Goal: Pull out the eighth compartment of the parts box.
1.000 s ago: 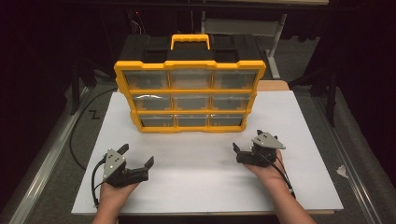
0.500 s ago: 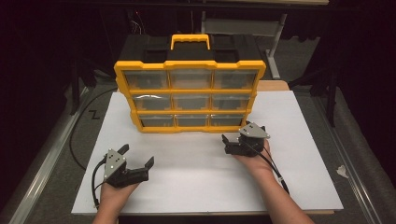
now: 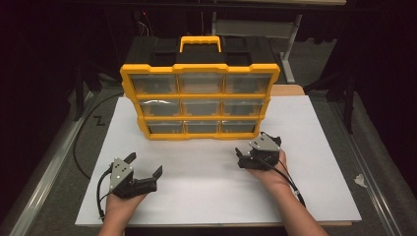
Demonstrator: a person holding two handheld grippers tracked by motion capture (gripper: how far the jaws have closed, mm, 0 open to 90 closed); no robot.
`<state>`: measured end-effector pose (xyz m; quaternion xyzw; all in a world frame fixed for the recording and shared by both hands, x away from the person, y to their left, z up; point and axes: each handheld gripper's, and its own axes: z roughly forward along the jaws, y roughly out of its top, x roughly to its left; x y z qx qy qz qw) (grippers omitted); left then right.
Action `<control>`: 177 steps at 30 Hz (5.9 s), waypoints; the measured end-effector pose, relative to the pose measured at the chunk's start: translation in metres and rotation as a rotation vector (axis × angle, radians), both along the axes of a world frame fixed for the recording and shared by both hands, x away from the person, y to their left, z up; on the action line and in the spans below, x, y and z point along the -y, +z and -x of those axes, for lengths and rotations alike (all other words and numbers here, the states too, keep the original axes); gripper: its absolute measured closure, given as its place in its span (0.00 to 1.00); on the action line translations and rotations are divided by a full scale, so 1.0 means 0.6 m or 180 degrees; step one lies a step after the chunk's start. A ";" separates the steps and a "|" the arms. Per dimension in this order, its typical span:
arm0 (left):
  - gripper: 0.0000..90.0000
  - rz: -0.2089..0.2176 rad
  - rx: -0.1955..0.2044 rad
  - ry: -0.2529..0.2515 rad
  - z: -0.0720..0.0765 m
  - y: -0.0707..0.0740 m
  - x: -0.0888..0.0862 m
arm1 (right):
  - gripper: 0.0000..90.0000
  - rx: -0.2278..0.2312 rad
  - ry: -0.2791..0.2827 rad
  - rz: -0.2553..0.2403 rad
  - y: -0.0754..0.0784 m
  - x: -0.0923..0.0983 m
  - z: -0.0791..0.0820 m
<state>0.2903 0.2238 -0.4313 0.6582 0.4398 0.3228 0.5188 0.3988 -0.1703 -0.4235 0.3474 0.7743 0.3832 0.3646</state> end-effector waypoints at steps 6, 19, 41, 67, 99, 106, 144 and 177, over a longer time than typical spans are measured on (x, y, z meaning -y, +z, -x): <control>0.01 -0.0005 -0.0003 -0.0016 -0.001 0.000 0.001 | 0.01 -0.0078 -0.0002 0.0099 -0.007 0.015 0.007; 0.01 -0.0062 0.0001 0.0020 -0.002 -0.002 0.002 | 0.01 -0.0049 0.0245 0.0519 -0.022 -0.004 0.017; 0.01 -0.0078 -0.0008 0.0005 -0.002 -0.005 0.003 | 0.01 0.0344 0.0431 0.1477 -0.020 -0.032 0.042; 0.01 -0.0108 0.0007 -0.0010 -0.002 -0.004 0.004 | 0.01 0.0767 0.0554 0.2428 -0.018 -0.053 0.061; 0.01 -0.0140 0.0012 -0.0014 -0.001 -0.004 0.005 | 0.02 0.1216 0.0802 0.3170 -0.025 -0.080 0.088; 0.01 -0.0152 0.0017 -0.0036 -0.001 -0.003 0.006 | 0.05 0.1236 0.0890 0.3175 -0.034 -0.096 0.096; 0.01 -0.0180 0.0017 -0.0086 0.000 -0.003 0.007 | 0.56 0.1853 0.0718 0.3017 0.023 -0.207 0.039; 0.01 -0.0147 0.0030 -0.0096 -0.002 -0.003 0.006 | 0.86 0.1919 0.0533 0.3233 0.001 -0.235 -0.019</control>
